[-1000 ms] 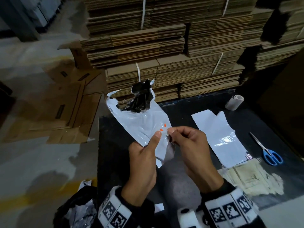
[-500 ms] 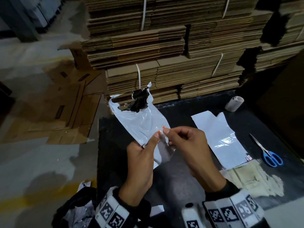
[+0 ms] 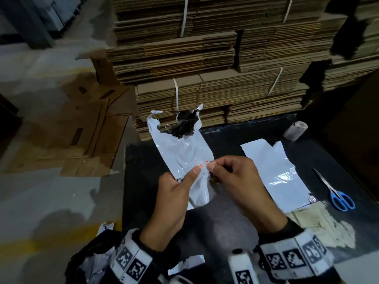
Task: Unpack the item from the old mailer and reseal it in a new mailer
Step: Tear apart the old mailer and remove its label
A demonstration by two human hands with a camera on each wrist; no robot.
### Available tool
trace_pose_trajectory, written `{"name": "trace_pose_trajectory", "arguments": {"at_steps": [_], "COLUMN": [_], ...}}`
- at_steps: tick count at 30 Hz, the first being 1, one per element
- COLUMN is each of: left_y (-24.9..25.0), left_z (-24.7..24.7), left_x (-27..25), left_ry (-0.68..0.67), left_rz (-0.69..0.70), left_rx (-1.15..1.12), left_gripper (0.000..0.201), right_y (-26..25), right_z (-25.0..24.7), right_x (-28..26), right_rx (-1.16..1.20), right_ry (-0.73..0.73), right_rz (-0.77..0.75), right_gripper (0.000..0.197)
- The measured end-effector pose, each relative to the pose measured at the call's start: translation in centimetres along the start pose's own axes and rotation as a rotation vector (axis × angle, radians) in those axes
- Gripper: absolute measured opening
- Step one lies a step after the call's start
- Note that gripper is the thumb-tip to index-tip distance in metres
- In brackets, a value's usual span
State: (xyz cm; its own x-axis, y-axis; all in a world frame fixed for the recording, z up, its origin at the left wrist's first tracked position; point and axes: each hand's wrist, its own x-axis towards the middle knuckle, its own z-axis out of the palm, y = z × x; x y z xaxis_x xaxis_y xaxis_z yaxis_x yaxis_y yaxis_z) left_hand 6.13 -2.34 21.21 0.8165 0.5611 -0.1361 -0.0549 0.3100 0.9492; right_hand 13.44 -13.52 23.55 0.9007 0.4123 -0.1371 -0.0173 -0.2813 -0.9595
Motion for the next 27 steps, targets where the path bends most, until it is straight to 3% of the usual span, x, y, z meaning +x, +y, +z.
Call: {"name": "trace_pose_trajectory", "arguments": {"at_steps": [5, 13, 19, 27], "left_y": [0.4, 0.4, 0.9, 1.7], "left_z": [0.1, -0.1, -0.1, 0.0], "left_x": [0.0, 0.3, 0.2, -0.4], "left_ry": [-0.052, -0.111, -0.048, -0.030], "left_rz": [-0.076, -0.208, -0.088, -0.039], "left_rx": [-0.134, -0.271, -0.172, -0.114], "left_gripper": [0.021, 0.020, 0.017, 0.018], "right_y": [0.0, -0.1, 0.1, 0.3], "right_z": [-0.5, -1.2, -0.1, 1.4], "right_x": [0.4, 0.8, -0.1, -0.9], "right_rx": [0.279, 0.502, 0.437, 0.138], "right_ry": [-0.099, -0.224, -0.099, 0.122], "right_rz": [0.146, 0.270, 0.127, -0.102], "right_gripper": [0.020, 0.016, 0.032, 0.013]}}
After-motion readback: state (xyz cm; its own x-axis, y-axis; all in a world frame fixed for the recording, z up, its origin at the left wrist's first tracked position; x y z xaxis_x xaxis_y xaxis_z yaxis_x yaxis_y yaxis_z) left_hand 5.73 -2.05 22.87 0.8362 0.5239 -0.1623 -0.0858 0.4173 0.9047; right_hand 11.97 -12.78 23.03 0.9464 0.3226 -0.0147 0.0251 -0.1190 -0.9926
